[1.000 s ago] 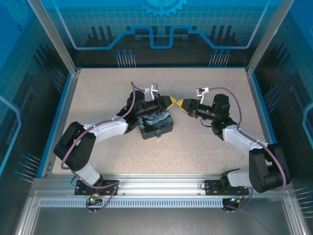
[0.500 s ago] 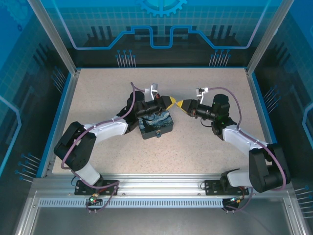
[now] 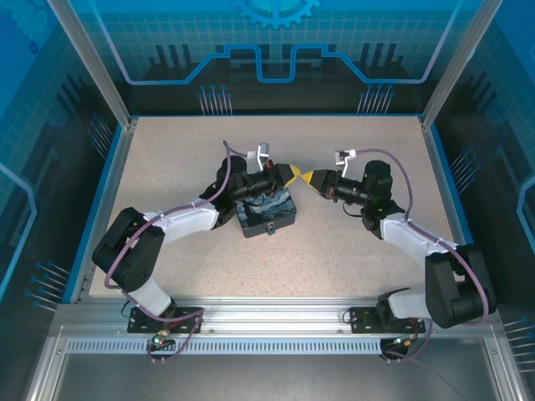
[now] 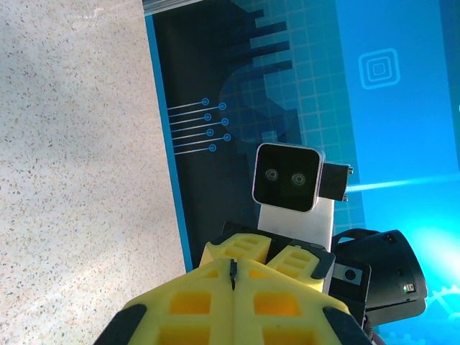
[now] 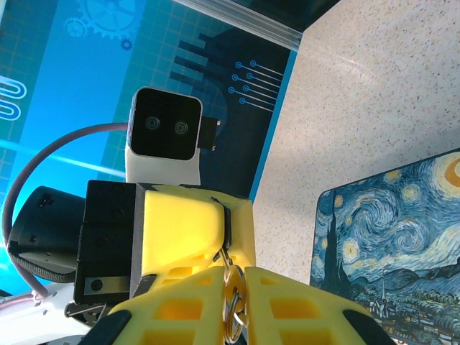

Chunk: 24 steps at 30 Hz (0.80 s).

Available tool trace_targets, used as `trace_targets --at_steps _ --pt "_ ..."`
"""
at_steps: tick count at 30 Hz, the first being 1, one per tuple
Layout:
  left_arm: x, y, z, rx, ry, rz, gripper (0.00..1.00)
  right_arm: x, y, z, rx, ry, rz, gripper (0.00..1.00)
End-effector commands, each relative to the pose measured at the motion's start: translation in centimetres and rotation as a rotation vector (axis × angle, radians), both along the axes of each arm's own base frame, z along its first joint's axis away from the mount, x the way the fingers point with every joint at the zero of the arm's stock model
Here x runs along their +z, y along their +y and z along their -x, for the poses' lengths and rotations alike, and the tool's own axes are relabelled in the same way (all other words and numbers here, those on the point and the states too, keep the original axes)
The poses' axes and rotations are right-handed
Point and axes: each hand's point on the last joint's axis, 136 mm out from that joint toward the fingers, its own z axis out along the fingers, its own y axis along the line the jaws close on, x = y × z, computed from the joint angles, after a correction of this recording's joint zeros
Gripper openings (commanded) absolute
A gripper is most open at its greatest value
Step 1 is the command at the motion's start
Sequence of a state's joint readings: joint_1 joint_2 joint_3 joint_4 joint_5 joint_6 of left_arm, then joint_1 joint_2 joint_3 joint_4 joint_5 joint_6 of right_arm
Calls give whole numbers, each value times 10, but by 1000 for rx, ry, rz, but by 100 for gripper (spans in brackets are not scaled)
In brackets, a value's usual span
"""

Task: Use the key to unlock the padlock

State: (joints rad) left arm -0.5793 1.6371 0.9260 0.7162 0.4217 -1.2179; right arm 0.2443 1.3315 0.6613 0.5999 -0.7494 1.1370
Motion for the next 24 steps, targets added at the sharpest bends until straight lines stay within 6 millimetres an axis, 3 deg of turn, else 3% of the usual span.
trace_targets --at_steps 1,18,24 --pt "-7 -2 2 6 2 2 0 13 9 0 35 -40 -12 13" --pt "-21 -3 7 12 25 7 0 15 10 -2 38 -38 -18 9" --pt "-23 -4 6 10 27 4 0 15 11 0 47 -41 -16 3"
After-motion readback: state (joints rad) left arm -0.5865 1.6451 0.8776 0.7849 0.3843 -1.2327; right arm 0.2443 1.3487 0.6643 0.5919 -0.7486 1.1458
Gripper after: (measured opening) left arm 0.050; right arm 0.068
